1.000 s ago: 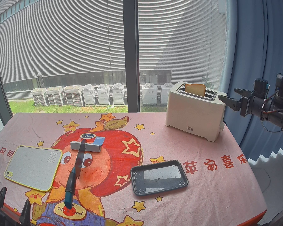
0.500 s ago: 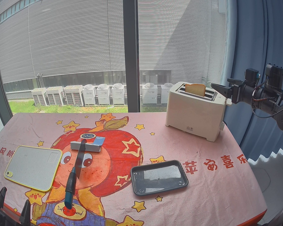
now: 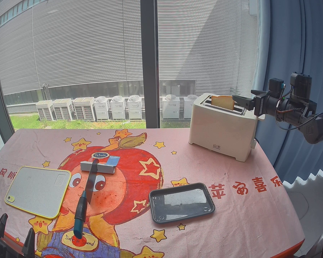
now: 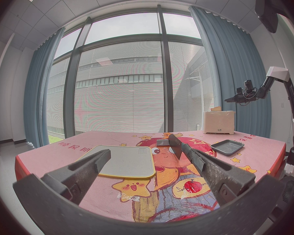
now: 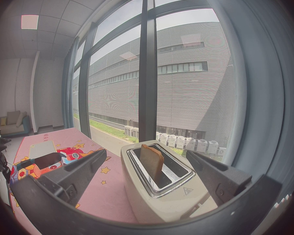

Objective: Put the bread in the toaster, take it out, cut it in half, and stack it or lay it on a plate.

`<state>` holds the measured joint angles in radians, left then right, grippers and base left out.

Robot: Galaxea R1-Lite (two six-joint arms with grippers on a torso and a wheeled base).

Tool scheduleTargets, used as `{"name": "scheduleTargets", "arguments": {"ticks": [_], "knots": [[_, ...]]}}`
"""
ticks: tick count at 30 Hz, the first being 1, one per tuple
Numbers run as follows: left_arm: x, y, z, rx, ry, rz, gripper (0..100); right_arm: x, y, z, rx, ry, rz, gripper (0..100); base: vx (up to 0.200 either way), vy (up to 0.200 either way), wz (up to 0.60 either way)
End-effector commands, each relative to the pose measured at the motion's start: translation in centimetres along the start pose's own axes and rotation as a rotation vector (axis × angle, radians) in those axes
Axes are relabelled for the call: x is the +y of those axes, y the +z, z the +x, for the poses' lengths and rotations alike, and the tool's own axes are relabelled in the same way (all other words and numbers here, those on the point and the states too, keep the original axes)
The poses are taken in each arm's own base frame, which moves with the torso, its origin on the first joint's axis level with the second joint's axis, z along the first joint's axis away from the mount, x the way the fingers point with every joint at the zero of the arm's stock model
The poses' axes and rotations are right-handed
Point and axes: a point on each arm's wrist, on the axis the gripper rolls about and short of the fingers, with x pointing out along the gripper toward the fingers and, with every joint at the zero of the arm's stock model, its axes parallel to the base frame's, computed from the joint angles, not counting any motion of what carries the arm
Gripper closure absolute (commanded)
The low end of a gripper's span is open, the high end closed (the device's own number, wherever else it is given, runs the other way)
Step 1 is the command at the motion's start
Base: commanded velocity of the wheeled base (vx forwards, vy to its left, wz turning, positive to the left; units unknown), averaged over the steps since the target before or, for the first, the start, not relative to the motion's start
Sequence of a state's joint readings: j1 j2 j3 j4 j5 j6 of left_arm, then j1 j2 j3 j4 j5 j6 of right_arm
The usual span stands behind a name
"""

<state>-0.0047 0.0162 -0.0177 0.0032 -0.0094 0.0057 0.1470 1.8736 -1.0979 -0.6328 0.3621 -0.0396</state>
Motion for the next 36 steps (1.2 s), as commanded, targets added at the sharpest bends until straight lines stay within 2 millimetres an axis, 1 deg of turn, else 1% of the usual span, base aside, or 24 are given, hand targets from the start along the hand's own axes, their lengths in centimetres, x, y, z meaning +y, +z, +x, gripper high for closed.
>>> {"name": "scheduleTargets", "arguments": {"ticks": [1,2,3,8,10,16,21,25,29,33,36], "knots": [[0.0,-0.5,0.0,0.001,0.0,0.0,0,-0.3,-0.9,1.7,0.017,0.008,0.007,0,0.0,0.0,0.0],[0.0,-0.5,0.0,0.001,0.0,0.0,0,-0.3,-0.9,1.7,0.017,0.008,0.007,0,0.0,0.0,0.0],[0.0,-0.5,0.0,0.001,0.0,0.0,0,-0.4,-0.7,2.3,0.016,0.011,0.006,0,0.0,0.0,0.0],[0.0,-0.5,0.0,0.001,0.0,0.0,0,-0.9,-0.3,3.7,0.034,0.018,0.013,0,0.0,0.0,0.0],[0.0,-0.5,0.0,0.001,0.0,0.0,0,-1.1,0.2,4.2,0.027,0.013,0.008,0,0.0,0.0,0.0],[0.0,-0.5,0.0,0.001,0.0,0.0,0,-0.8,0.7,5.6,0.032,0.029,0.007,0,0.0,0.0,0.0],[0.0,-0.5,0.0,0.001,0.0,0.0,0,-1.4,0.1,6.5,0.042,0.021,0.012,0,0.0,0.0,0.0],[0.0,-0.5,0.0,0.001,0.0,0.0,0,-1.7,-0.6,6.9,0.053,0.019,0.015,0,0.0,0.0,0.0],[0.0,-0.5,0.0,0.001,0.0,0.0,0,-1.7,-0.8,7.1,0.058,0.021,0.015,0,0.0,0.0,0.0],[0.0,-0.5,0.0,0.001,0.0,0.0,0,-1.7,-1.7,7.6,0.072,0.023,0.02,0,0.0,0.0,0.0],[0.0,-0.5,0.0,0.001,0.0,0.0,0,-1.9,-1.7,7.6,0.073,0.02,0.019,0,0.0,0.0,0.0]]}}
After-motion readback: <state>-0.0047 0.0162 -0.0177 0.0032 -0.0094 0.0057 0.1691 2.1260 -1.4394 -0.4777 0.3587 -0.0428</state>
